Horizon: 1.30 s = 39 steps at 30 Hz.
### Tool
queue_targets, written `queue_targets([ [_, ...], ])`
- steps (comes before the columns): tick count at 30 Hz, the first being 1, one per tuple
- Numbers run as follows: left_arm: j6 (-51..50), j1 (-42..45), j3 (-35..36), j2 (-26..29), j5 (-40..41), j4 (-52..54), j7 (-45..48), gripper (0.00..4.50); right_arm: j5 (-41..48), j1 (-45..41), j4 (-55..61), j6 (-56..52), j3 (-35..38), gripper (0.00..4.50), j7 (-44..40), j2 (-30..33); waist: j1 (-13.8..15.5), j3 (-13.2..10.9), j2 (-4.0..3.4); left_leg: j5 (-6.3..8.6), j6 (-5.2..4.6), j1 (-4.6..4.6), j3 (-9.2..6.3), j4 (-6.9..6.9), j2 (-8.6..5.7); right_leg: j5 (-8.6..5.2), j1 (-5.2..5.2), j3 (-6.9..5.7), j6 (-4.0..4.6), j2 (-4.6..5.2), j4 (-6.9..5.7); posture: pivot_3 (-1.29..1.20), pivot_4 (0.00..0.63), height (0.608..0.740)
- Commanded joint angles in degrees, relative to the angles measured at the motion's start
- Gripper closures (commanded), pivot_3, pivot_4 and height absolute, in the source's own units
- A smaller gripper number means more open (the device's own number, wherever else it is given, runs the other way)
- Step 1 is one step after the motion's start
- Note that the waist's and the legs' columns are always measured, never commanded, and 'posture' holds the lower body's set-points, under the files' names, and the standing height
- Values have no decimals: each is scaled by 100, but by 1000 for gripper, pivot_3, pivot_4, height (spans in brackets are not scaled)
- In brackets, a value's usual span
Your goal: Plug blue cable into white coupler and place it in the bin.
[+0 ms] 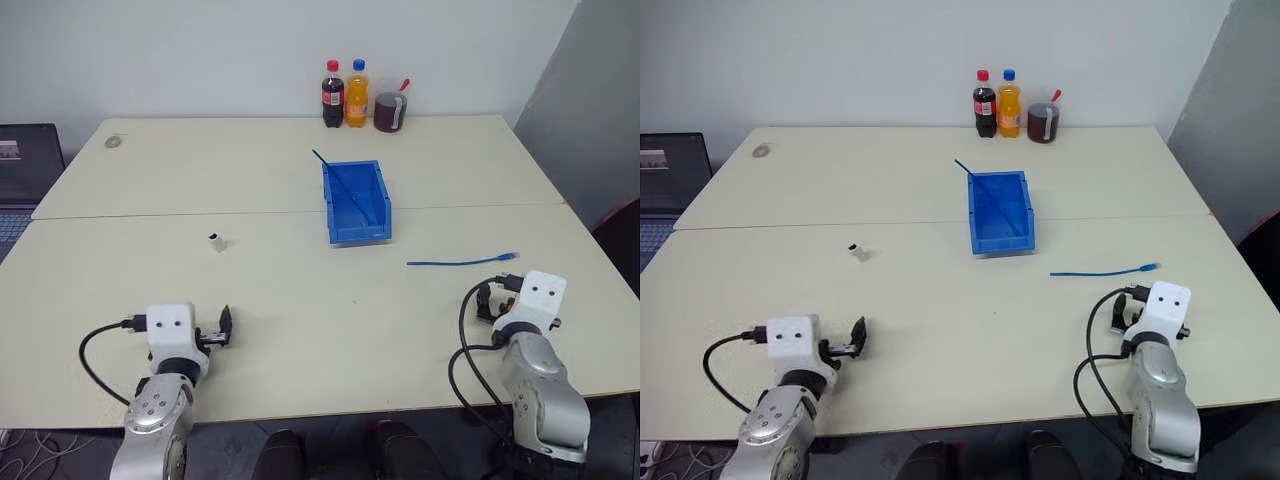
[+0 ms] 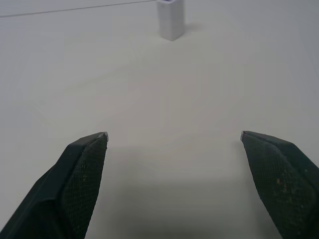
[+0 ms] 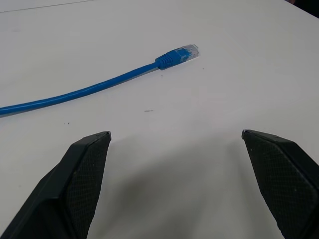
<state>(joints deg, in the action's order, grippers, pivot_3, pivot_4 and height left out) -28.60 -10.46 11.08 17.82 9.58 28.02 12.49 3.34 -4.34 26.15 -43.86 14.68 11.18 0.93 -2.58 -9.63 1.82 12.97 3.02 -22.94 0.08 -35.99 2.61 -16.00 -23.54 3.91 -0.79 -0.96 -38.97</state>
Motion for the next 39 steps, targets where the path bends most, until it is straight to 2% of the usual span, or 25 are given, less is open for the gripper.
queue_targets([
  [1, -95, 1010, -366, 876, 875, 302, 1682, 0, -33, -902, -313, -105, 277, 22, 454, -103, 3, -10, 7, 0, 0, 0, 1, -1, 0, 1, 0, 0, 4, 0, 0, 0, 150, 740],
  [5, -274, 2190, -724, 1853, 1586, -132, 3349, 0, -100, -2034, -1647, 194, 637, 22, 1095, -148, -40, -8, 10, -3, -2, 3, 8, -5, -7, 20, 11, -14, -14, -3, 8, 0, 150, 740],
  [8, -409, 2946, -870, 2320, 2035, -609, 4337, 0, 2, -2729, -2725, 558, 1056, 22, 1650, -179, -71, -12, 10, -2, -2, -13, 16, 2, -9, 21, -4, -10, -18, -3, 18, 0, 150, 740],
  [12, -452, 3778, -1047, 2547, 2234, -1333, 5140, 0, 100, -3221, -3777, 1138, 1306, 22, 1974, -139, -76, -16, 11, 0, -4, -25, 10, 11, -8, 9, -16, -9, -6, -4, 13, 0, 150, 740],
  [20, 221, 4992, -1555, 2607, 1708, -2695, 6133, 0, 514, -3910, -5284, 1981, 1709, 22, 2535, -301, -140, -13, 16, 0, -4, -61, 6, 1, -5, 21, -52, -4, 9, -7, 2, 0, 150, 740],
  [21, 278, 5075, -1592, 2619, 1672, -2800, 6237, 0, 577, -3951, -5388, 2079, 1759, 387, 2592, -334, -168, -13, 16, 0, -4, -60, 7, -1, -5, 21, -51, -4, 8, -7, 1, 0, 150, 740],
  [22, 310, 5144, -1607, 2621, 1648, -2887, 6310, 0, 617, -3978, -5469, 2154, 1784, 496, 2628, -356, -189, -12, 18, -1, -5, -60, 7, -3, -5, 22, -51, -4, 6, -7, 1, 0, 150, 740],
  [25, 490, 5270, -1599, 2610, 1562, -3102, 6449, 0, 654, -3995, -5596, 2283, 1741, 1304, 2695, -392, -243, -5, 29, -1, -5, -59, 7, -7, -4, 24, -49, -1, 3, -8, -2, 0, 150, 740],
  [31, 541, 5386, -1533, 2547, 1553, -3274, 6436, 0, 624, -3909, -5652, 2400, 1627, 2691, 2708, -344, -257, -4, 30, -2, -7, -52, 13, -7, -1, 30, -49, 6, -5, -13, -4, 0, 150, 740],
  [36, 604, 5354, -1511, 2541, 1469, -3290, 6368, 0, 574, -3795, -5664, 2426, 1574, 4017, 2678, -193, -258, -4, 30, -2, -7, -50, 14, -7, 4, 31, -49, 10, -8, -20, -5, 0, 150, 740],
  [37, 601, 5355, -1505, 2541, 1467, -3285, 6362, 0, 566, -3756, -5639, 2402, 1551, 4195, 2672, -161, -258, -4, 30, -2, -7, -50, 13, -7, 4, 31, -49, 11, -8, -20, -5, 0, 150, 740],
  [39, 581, 5362, -1488, 2534, 1475, -3281, 6342, 0, 547, -3671, -5567, 2323, 1473, 4249, 2577, -52, -254, -3, 31, -2, -7, -50, 12, -8, 5, 31, -49, 13, -8, -20, -6, 0, 150, 740],
])
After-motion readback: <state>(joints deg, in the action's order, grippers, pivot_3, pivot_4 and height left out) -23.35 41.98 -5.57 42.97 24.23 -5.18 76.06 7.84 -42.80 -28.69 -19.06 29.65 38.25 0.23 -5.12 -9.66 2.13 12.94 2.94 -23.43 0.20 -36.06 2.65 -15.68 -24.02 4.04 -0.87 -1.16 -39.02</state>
